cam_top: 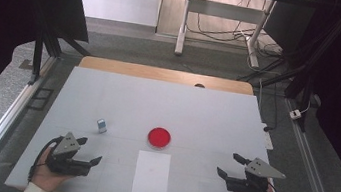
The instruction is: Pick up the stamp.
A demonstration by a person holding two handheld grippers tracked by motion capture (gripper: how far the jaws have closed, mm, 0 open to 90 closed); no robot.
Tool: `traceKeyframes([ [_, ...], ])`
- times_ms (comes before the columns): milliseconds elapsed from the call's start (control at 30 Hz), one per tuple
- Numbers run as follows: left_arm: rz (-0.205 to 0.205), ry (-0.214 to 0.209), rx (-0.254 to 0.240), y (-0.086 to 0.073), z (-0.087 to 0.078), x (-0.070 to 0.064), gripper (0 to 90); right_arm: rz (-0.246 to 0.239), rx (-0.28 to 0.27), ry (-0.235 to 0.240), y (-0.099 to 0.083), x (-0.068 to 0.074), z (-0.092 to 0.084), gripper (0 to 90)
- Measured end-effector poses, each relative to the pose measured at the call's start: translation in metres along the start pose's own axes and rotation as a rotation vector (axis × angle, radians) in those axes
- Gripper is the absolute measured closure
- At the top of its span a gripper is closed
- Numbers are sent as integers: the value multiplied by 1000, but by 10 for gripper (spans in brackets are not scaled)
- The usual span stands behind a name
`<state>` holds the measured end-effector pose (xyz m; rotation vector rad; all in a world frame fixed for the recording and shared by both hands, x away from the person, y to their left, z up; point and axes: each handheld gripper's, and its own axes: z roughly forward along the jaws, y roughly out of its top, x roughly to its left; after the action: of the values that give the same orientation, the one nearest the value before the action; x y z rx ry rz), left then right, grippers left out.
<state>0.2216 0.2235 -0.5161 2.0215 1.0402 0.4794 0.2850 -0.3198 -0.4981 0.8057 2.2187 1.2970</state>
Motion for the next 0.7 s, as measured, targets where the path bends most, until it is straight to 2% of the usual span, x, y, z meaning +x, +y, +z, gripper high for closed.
traceKeyframes([
  [467, 2, 15, -2, 0, 1, 2, 169, -25, 14, -3, -3, 2, 2, 215],
  [700, 10, 13, 0, -2, -1, 0, 172, -28, -4, -1, -1, 3, 2, 221],
])
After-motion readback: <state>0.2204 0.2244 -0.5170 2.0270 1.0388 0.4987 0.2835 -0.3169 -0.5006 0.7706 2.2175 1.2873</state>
